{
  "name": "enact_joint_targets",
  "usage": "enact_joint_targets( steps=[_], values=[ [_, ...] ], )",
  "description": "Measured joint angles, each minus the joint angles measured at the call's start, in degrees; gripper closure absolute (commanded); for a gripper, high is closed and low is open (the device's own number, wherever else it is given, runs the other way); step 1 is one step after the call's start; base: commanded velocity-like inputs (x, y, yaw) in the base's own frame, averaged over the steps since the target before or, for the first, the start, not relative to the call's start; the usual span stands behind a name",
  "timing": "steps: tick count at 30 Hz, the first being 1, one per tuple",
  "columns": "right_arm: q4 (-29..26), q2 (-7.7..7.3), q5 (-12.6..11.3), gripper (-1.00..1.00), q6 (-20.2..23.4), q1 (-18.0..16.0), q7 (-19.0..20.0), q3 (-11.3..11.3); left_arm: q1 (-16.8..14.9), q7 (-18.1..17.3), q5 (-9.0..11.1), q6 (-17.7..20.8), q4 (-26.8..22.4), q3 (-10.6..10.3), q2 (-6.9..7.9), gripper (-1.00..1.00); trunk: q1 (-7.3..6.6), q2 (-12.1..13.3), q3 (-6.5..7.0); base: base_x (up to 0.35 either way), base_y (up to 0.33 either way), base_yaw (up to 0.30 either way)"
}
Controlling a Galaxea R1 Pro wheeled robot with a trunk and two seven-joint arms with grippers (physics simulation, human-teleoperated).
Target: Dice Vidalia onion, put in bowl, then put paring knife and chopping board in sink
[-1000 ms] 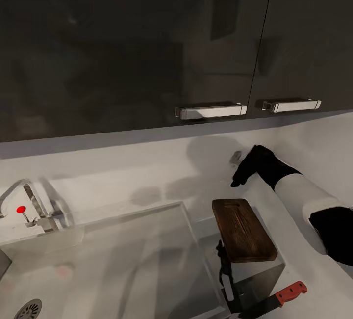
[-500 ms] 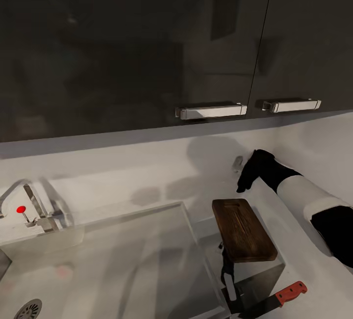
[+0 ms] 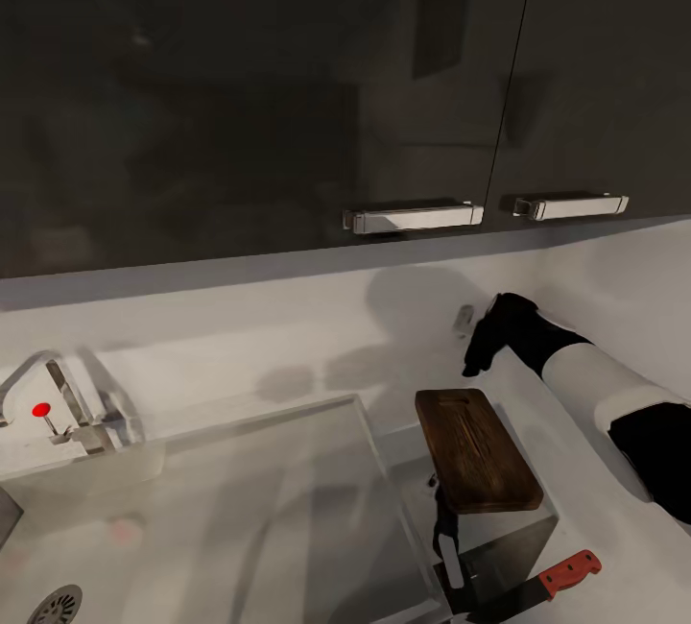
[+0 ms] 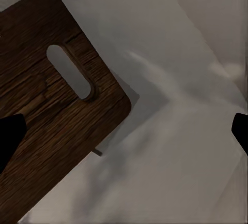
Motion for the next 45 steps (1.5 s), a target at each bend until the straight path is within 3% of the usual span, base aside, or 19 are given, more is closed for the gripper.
enact_joint_targets(
  steps=[5,26,34,45],
  values=[
    [-0.1,0.00,0.0,-1.00,-2.3,0.0,0.1,0.7,0.0,0.0,0.0,0.0,0.0,0.0,0.01,-1.00,0.00,0.0,0.00,0.000,0.000,0.000],
    [-0.1,0.00,0.1,-1.00,-2.8,0.0,0.1,1.2,0.0,0.0,0.0,0.0,0.0,0.0,0.02,-1.00,0.00,0.0,-0.57,0.000,0.000,0.000],
    [-0.1,0.00,0.1,-1.00,-2.9,0.0,0.0,4.4,0.0,0.0,0.0,0.0,0.0,0.0,0.02,-1.00,0.00,0.0,-1.30,0.000,0.000,0.000],
    [-0.1,0.00,0.1,-1.00,-2.8,0.0,0.0,4.9,0.0,0.0,0.0,0.0,0.0,0.0,-0.02,-1.00,0.00,0.0,-2.31,0.000,0.000,0.000]
  ],
)
